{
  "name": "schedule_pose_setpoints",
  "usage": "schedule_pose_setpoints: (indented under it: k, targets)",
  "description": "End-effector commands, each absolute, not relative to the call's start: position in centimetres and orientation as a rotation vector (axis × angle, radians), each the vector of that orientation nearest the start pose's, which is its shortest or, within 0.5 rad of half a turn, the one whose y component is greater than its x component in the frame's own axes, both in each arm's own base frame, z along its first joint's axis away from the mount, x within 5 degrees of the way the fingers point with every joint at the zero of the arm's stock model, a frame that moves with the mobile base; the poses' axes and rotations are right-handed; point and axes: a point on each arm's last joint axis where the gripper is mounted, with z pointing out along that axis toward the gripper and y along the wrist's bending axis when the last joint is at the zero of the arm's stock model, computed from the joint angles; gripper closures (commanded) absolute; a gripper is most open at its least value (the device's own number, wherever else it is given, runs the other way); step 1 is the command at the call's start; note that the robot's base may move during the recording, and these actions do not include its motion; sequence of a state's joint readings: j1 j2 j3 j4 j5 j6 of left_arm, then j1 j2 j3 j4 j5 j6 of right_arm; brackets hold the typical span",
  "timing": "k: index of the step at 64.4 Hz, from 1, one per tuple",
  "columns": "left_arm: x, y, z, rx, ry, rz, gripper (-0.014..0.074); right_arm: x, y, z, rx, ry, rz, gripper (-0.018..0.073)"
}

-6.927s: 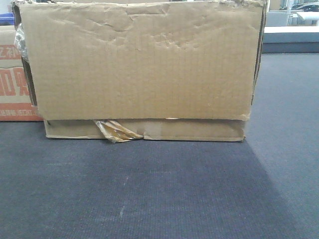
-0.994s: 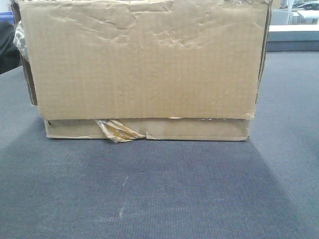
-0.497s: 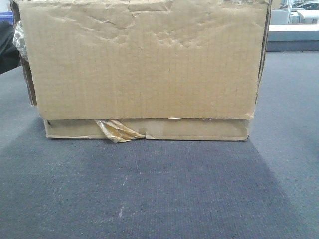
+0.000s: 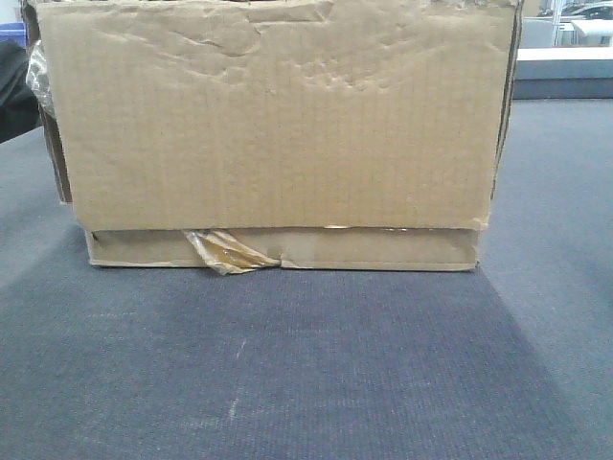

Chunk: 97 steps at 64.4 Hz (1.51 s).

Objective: Stack two boxes on right shelf middle
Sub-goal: 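Close both grippers on the side walls of the two stacked boxes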

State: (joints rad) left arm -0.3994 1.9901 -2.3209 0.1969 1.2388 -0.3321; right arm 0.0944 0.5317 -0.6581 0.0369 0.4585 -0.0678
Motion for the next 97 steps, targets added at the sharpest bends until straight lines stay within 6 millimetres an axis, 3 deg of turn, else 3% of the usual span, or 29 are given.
schedule_pose_setpoints:
  k: [1,12,19,37,47,56,67,75,88,97]
  targets:
    - [40.6,-15.6,42.2,0.061,2.354,-0.124,0.0707,10.5,1.1,35.6,-0.129,1.786,0.055,-0.001]
    - [40.7,-15.7,42.0,0.062,2.359,-0.125,0.0699,10.5,1.1,35.6,-0.129,1.786,0.055,-0.001]
    - [40.7,-15.7,42.0,0.062,2.359,-0.125,0.0588,10.5,1.1,35.6,-0.129,1.782,0.055,-0.001]
    - [40.7,-15.7,42.0,0.062,2.359,-0.125,-0.0033,10.5,1.1,35.7,-0.129,1.78,0.055,-0.001]
    - [40.2,-15.5,43.4,0.07,2.319,-0.138,0.0056,10.5,1.1,35.8,-0.127,1.769,0.055,-0.001]
    - [38.4,-14.9,46.0,0.148,2.257,-0.153,0.006,10.4,1.1,36.2,-0.127,1.755,0.055,-0.001]
    - [35.5,-13.3,49.5,0.221,2.169,-0.187,0.006,10.2,1.1,39.3,-0.124,1.697,0.056,-0.001]
    - [34.4,-10.7,51.4,0.194,2.127,-0.202,0.006,11.2,1.6,42.1,-0.155,1.68,0.084,-0.001]
    - [33.4,-6.4,50.9,0.172,2.175,-0.146,0.006,15.2,3.6,45.9,-0.242,1.751,0.147,-0.001]
    - [33.5,-5.6,48.8,0.183,2.257,-0.106,0.0059,18.8,5.0,47.7,-0.287,1.841,0.165,-0.001]
